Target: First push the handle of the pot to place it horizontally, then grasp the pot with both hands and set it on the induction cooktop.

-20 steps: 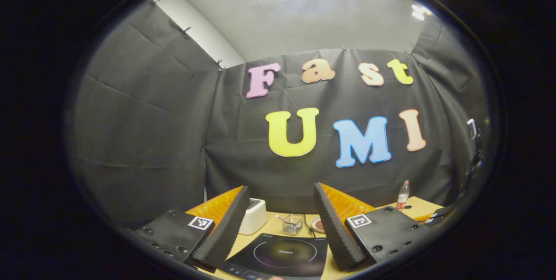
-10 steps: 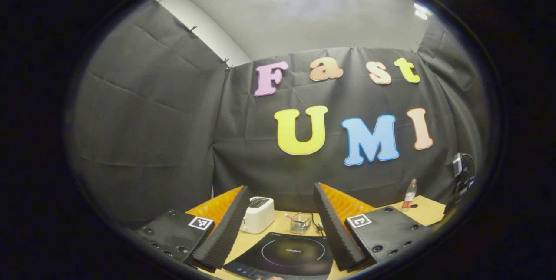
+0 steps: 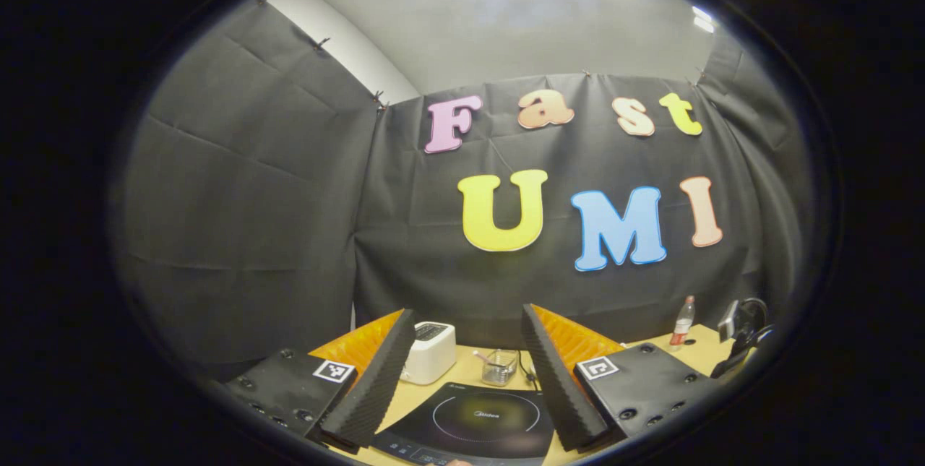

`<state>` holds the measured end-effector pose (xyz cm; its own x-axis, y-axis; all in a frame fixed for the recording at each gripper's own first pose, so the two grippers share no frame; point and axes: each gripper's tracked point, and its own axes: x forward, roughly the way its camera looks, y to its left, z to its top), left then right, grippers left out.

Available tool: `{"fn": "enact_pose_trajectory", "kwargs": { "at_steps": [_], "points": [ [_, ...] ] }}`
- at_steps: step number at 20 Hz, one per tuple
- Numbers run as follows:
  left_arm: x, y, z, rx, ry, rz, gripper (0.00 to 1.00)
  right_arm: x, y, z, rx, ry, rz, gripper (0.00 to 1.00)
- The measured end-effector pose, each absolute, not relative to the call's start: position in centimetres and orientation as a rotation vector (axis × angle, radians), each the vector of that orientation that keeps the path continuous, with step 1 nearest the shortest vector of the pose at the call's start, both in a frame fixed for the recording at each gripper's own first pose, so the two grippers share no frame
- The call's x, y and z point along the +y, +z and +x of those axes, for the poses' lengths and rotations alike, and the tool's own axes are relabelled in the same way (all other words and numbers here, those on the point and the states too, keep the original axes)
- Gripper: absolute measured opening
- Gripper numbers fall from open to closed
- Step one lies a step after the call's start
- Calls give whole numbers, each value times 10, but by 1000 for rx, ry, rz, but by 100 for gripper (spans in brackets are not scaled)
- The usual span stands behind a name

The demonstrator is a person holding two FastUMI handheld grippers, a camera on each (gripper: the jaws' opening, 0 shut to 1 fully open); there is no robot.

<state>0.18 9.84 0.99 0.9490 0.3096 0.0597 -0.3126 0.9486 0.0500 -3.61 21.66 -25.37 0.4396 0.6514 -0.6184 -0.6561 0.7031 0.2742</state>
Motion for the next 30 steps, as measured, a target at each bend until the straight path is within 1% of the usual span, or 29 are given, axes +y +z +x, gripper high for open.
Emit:
{"fn": "enact_pose_trajectory", "kwargs": {
  "at_steps": [6,9,15,30],
  "points": [
    [97,5,4,-44,314,58,96,213,-287,-55,929,809,46,1],
    [99,5,5,-44,313,57,96,207,-297,-58,972,787,71,1],
    [94,2,7,-38,296,51,96,194,-306,-60,1004,758,67,1],
    [74,-1,26,-39,243,36,96,171,-304,-59,1039,721,119,1]
  ]
}}
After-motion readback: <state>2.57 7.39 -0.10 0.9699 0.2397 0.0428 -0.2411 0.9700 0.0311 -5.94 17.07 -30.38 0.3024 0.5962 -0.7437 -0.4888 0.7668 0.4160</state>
